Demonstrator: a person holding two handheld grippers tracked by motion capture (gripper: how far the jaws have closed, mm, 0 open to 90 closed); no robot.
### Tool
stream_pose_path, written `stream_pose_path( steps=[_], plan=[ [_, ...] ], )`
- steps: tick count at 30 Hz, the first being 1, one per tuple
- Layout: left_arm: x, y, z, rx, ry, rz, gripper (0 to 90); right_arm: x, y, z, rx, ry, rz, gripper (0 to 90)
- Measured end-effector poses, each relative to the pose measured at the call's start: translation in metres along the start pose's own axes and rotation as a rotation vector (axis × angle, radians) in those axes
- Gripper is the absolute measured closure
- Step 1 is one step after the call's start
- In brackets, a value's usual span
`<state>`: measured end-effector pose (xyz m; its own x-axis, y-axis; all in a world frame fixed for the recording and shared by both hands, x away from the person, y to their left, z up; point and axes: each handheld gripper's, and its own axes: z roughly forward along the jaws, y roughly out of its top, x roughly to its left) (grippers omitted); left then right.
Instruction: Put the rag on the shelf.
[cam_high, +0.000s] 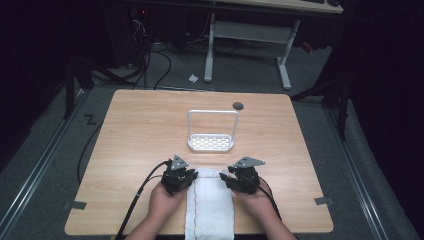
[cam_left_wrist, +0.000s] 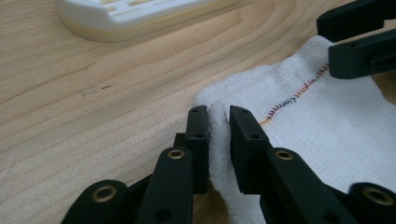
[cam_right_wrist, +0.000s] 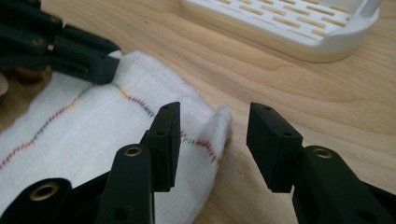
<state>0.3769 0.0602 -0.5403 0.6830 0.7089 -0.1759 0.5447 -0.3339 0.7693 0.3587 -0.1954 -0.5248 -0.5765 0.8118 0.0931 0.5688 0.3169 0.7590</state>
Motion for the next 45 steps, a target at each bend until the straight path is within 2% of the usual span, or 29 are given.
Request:
stream_pose_path(
  steps=[2, 7, 10, 12, 15, 19, 23, 27, 30, 34, 36, 41, 45],
  plan=[
    [0.001, 0.000, 0.000, 0.000, -0.006, -0.003, 78.4, -0.001, 0.001, 0.003, 0.007, -0.005, 0.013, 53.9],
    [0.000, -0.001, -0.001, 0.000, -0.002, -0.003, 78.1, 0.005, -0.006, 0.007, 0.042, 0.000, -0.011, 56.2],
    [0.001, -0.001, -0.001, 0.000, -0.006, -0.010, 78.8, 0.006, -0.007, 0.007, 0.046, 0.015, 0.011, 62.9],
    [0.000, -0.001, -0.001, 0.000, -0.007, -0.009, 78.9, 0.005, -0.007, 0.008, 0.046, 0.029, 0.004, 69.0],
    [-0.002, -0.001, -0.001, 0.001, 0.005, 0.011, 79.0, 0.006, -0.008, 0.008, 0.045, 0.052, 0.018, 76.2],
    [-0.001, -0.001, -0.001, 0.001, -0.006, 0.008, 80.9, 0.009, -0.008, 0.008, 0.038, 0.034, -0.005, 84.8],
    [0.005, 0.000, -0.002, 0.010, -0.040, -0.039, 82.6, 0.011, -0.007, 0.008, 0.030, 0.027, -0.037, 85.7],
    [0.005, -0.002, -0.005, -0.015, -0.039, -0.052, 82.7, 0.012, -0.008, 0.008, 0.018, 0.036, -0.051, 85.7],
    [0.005, -0.001, -0.008, -0.046, -0.059, -0.071, 82.7, 0.011, -0.007, 0.006, 0.007, 0.040, -0.046, 85.8],
    [-0.002, 0.001, -0.010, -0.087, -0.054, -0.061, 83.1, 0.010, -0.001, -0.002, -0.035, 0.039, -0.027, 85.9],
    [-0.006, 0.003, -0.011, -0.103, -0.055, -0.051, 83.2, 0.012, 0.001, -0.003, -0.042, 0.009, -0.032, 85.8],
    [-0.009, 0.012, -0.017, -0.141, -0.056, -0.028, 83.3, 0.013, 0.005, -0.004, -0.051, -0.005, -0.030, 85.9],
    [-0.010, 0.023, -0.023, -0.169, -0.046, -0.022, 83.4, 0.013, 0.013, -0.013, -0.088, -0.021, -0.065, 86.1]
  ],
)
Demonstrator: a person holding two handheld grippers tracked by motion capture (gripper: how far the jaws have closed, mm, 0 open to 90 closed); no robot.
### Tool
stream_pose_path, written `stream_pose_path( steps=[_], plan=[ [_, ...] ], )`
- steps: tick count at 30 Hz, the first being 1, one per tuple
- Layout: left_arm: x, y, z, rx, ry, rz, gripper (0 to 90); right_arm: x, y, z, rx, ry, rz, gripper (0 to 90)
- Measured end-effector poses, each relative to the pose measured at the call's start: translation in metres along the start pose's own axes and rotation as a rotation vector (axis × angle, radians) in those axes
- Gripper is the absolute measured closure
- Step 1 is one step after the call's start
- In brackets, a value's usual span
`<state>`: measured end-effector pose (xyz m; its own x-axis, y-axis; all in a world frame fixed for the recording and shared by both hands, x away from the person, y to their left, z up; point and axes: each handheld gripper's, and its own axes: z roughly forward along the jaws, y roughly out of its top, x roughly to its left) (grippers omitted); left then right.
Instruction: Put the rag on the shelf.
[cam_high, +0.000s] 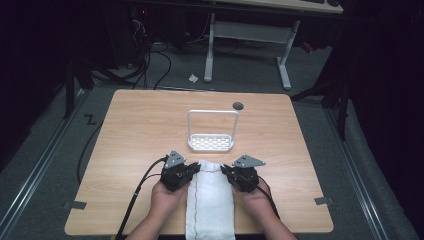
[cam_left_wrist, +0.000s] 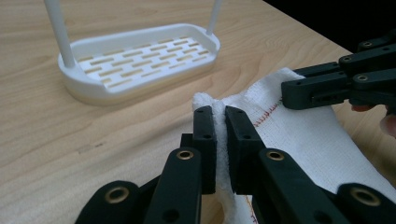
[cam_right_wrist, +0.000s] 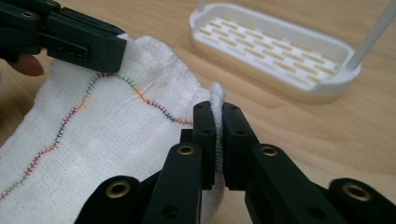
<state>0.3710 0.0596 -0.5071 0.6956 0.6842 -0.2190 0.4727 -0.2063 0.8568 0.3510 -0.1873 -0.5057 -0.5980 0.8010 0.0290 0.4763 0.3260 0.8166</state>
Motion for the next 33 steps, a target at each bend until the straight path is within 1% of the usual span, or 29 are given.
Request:
stream_pose_path(
  steps=[1, 2, 5, 6, 8, 11, 14, 16, 18, 21, 22, 25, 30, 33],
  plan=[
    [0.000, 0.003, -0.001, -0.004, 0.001, 0.002, 83.4, -0.001, 0.003, -0.002, -0.015, -0.002, -0.003, 86.1],
    [-0.001, 0.006, -0.002, -0.012, 0.002, 0.005, 83.4, -0.002, 0.006, -0.004, -0.027, 0.000, 0.007, 86.0],
    [-0.003, 0.015, -0.004, -0.032, 0.018, 0.033, 83.4, -0.006, 0.016, -0.009, -0.061, 0.000, 0.023, 85.9],
    [-0.003, 0.018, -0.005, -0.040, 0.022, 0.037, 83.4, -0.007, 0.019, -0.011, -0.070, -0.004, 0.016, 85.9],
    [-0.003, 0.024, -0.007, -0.057, 0.027, 0.037, 83.5, -0.008, 0.026, -0.016, -0.093, -0.020, 0.004, 85.9],
    [-0.002, 0.036, -0.012, -0.079, 0.008, 0.030, 83.4, -0.010, 0.038, -0.022, -0.125, -0.023, 0.006, 86.0],
    [-0.002, 0.049, -0.020, -0.115, 0.006, 0.027, 83.4, -0.010, 0.049, -0.030, -0.160, -0.030, -0.003, 86.1],
    [-0.004, 0.056, -0.024, -0.135, 0.025, 0.046, 83.4, -0.009, 0.057, -0.036, -0.186, -0.038, -0.015, 86.1],
    [-0.006, 0.064, -0.029, -0.163, 0.038, 0.051, 83.3, -0.008, 0.065, -0.041, -0.211, -0.047, -0.023, 86.2],
    [-0.008, 0.076, -0.035, -0.199, 0.043, 0.060, 83.4, -0.005, 0.076, -0.048, -0.248, -0.053, -0.037, 86.1],
    [-0.009, 0.080, -0.037, -0.205, 0.048, 0.073, 83.4, -0.005, 0.080, -0.050, -0.260, -0.055, -0.039, 86.2],
    [-0.011, 0.091, -0.043, -0.234, 0.057, 0.091, 83.4, -0.003, 0.091, -0.056, -0.294, -0.060, -0.048, 86.1],
    [-0.013, 0.109, -0.051, -0.277, 0.066, 0.112, 83.4, -0.002, 0.108, -0.064, -0.338, -0.060, -0.059, 86.1],
    [-0.015, 0.119, -0.055, -0.300, 0.073, 0.137, 83.4, -0.002, 0.118, -0.069, -0.364, -0.063, -0.067, 86.1]
  ],
)
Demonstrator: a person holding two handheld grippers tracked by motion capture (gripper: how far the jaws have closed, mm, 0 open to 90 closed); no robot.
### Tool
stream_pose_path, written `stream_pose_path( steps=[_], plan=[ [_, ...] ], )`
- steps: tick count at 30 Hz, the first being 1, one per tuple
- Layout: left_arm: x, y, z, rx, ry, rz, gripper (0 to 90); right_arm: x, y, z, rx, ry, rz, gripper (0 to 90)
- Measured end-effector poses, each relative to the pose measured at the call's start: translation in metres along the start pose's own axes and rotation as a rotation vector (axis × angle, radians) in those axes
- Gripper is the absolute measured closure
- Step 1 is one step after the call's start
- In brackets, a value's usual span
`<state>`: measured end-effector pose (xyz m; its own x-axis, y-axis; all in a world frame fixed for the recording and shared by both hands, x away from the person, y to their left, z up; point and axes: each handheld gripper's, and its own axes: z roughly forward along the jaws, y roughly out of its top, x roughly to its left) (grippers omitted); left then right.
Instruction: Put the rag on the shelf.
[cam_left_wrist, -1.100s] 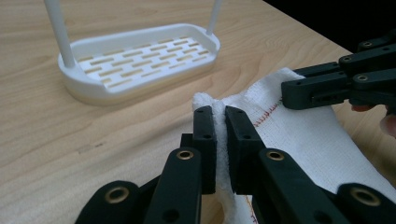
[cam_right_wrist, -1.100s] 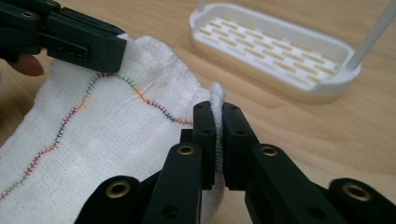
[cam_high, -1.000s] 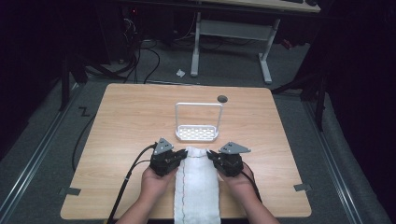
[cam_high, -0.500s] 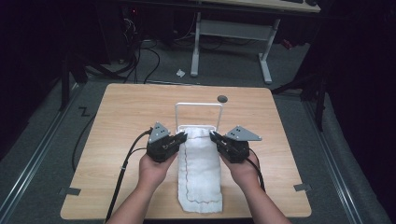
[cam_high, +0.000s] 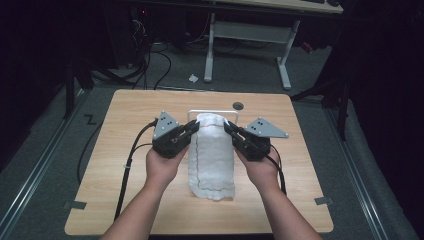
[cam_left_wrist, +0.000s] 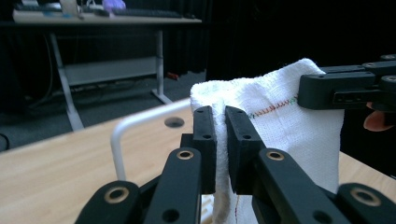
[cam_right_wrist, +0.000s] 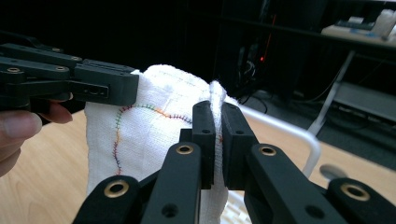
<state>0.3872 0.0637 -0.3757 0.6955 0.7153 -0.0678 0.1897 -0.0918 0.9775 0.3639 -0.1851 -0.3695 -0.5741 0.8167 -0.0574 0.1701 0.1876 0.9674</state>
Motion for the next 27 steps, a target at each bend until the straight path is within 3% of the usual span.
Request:
stream_pose_path(
  steps=[6, 12, 20, 27],
  plan=[
    [0.001, 0.025, -0.002, -0.048, 0.001, 0.050, 83.5, -0.005, 0.025, -0.006, -0.051, -0.013, -0.016, 86.1],
    [0.003, 0.041, -0.003, -0.073, 0.003, 0.066, 83.7, -0.013, 0.046, -0.015, -0.098, -0.019, -0.003, 86.1],
    [0.002, 0.048, -0.003, -0.081, 0.005, 0.081, 83.8, -0.014, 0.053, -0.016, -0.106, -0.022, -0.011, 86.1],
    [0.002, 0.057, 0.001, -0.083, 0.037, 0.129, 83.8, -0.016, 0.057, -0.015, -0.115, -0.029, -0.004, 86.1]
  ],
)
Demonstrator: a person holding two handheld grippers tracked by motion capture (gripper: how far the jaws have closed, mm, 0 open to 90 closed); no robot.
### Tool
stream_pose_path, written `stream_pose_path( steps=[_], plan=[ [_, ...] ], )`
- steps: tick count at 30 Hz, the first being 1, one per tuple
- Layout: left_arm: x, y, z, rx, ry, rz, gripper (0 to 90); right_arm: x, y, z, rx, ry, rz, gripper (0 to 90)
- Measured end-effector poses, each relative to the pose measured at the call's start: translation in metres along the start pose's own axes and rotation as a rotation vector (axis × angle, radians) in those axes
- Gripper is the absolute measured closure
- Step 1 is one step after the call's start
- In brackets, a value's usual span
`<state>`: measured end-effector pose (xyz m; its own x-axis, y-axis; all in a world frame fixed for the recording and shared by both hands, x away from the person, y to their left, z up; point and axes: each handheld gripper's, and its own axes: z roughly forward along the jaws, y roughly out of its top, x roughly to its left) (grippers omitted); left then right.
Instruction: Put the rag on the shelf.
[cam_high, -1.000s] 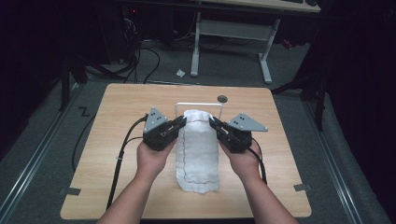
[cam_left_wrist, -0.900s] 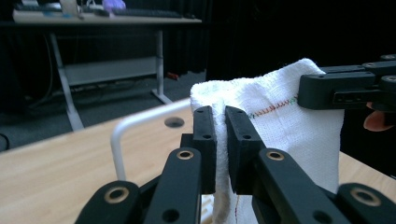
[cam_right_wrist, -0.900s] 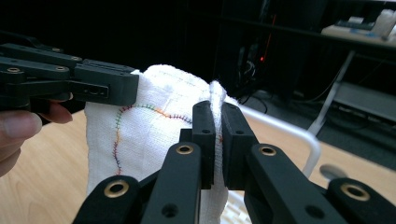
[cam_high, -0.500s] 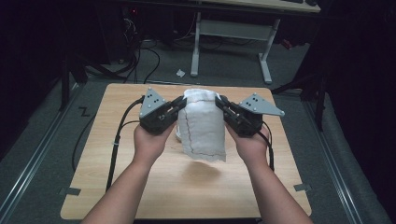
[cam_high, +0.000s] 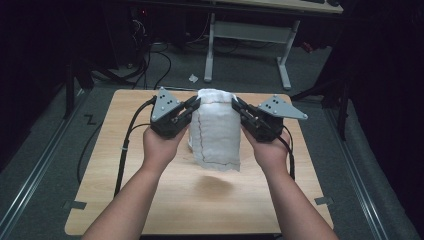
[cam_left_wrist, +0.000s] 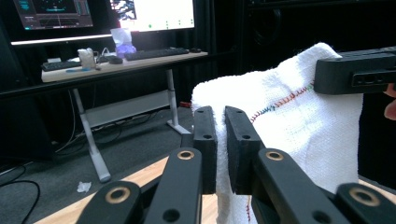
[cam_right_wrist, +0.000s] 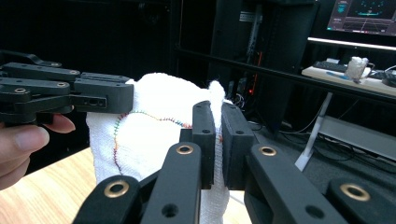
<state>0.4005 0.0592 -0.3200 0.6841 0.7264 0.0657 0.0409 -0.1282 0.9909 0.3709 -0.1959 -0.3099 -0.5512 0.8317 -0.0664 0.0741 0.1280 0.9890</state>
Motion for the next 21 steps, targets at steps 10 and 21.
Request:
stream_pose_path(
  steps=[10, 21],
  plan=[
    [0.016, 0.021, 0.023, 0.034, 0.050, 0.064, 84.1, -0.023, 0.013, 0.023, 0.014, -0.019, 0.089, 86.1],
    [0.035, 0.027, 0.045, 0.051, 0.083, 0.064, 84.0, -0.038, 0.017, 0.052, 0.033, -0.034, 0.094, 86.1]
  ],
)
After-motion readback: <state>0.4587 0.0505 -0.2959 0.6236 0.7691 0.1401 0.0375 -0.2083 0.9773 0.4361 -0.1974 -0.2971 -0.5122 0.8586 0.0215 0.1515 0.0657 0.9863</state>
